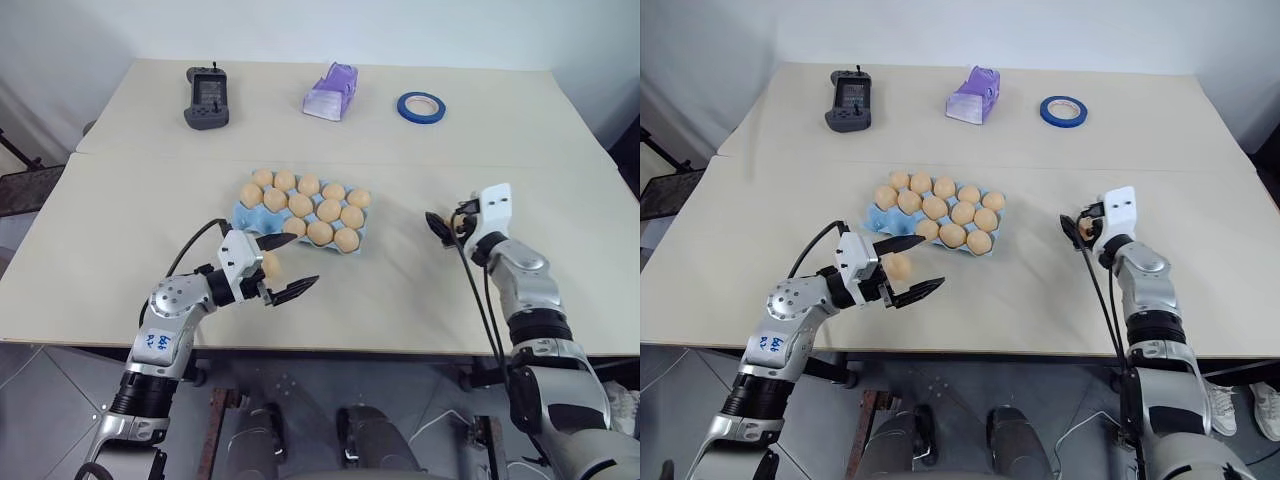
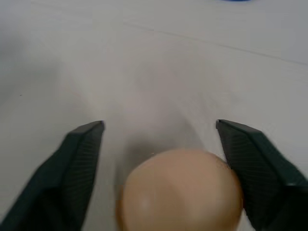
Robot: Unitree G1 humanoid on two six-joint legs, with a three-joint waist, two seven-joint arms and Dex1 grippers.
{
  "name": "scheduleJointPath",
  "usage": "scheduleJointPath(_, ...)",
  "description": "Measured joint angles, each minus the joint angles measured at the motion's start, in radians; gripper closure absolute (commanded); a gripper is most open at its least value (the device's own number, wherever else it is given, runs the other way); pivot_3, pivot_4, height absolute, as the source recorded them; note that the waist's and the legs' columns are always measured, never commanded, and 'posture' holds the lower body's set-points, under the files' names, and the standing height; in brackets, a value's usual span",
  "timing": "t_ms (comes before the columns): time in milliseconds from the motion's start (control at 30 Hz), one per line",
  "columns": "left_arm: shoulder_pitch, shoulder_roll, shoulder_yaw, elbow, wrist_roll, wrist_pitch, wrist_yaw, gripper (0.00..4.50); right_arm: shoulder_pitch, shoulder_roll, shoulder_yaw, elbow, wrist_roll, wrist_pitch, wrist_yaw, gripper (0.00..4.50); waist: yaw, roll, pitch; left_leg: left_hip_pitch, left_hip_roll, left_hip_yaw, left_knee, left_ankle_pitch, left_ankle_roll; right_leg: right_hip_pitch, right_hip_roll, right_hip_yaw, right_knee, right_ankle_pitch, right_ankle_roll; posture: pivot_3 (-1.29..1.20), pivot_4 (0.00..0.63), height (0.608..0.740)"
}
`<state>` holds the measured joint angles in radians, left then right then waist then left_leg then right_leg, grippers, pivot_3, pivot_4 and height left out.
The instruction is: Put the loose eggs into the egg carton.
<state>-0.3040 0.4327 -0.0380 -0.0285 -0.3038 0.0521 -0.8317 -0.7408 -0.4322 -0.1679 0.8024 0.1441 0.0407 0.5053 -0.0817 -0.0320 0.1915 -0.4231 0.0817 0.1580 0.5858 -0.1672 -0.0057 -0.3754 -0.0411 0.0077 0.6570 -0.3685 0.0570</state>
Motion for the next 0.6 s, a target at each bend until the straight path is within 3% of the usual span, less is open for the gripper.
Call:
scheduleJointPath(67, 0.008, 0.006, 0.003, -0.008, 0.000, 0.002, 0.009, 0.00, 0.000, 0.003, 0.001, 0.001, 0.000, -0.002, 0.001, 2.32, 0.001, 0.000, 0.000, 0.000, 0.000, 0.000, 0.000, 0.000, 0.000, 0.000, 0.000, 0.000, 0.000, 0.000, 0.000, 0.00, 0.150, 0.740)
scheduleJointPath(167, 0.033, 0.018, 0.027, -0.042, -0.001, 0.013, 0.024, 0.00, 0.002, 0.010, 0.006, -0.015, 0.004, 0.005, 0.013, 2.58, -0.003, 0.000, 0.000, 0.000, 0.000, 0.000, 0.000, -0.002, -0.003, 0.000, 0.000, 0.000, 0.000, 0.000, 0.000, 0.00, 0.150, 0.740)
scheduleJointPath(433, 0.189, 0.049, 0.252, -0.146, -0.071, 0.081, 0.145, 0.00, -0.010, 0.198, 0.146, -0.433, 0.104, 0.183, 0.154, 2.58, -0.031, 0.001, 0.001, 0.001, 0.006, -0.001, -0.003, -0.001, -0.002, -0.003, 0.006, 0.000, 0.004, -0.001, -0.002, 0.00, 0.150, 0.740)
scheduleJointPath(600, 0.328, 0.078, 0.383, -0.168, -0.089, 0.091, 0.181, 0.00, -0.078, 0.367, 0.284, -0.472, 0.089, 0.235, 0.151, 2.58, -0.028, 0.001, 0.001, 0.000, 0.005, -0.002, -0.003, -0.004, -0.006, -0.003, 0.004, -0.002, 0.004, -0.002, -0.004, 0.00, 0.150, 0.740)
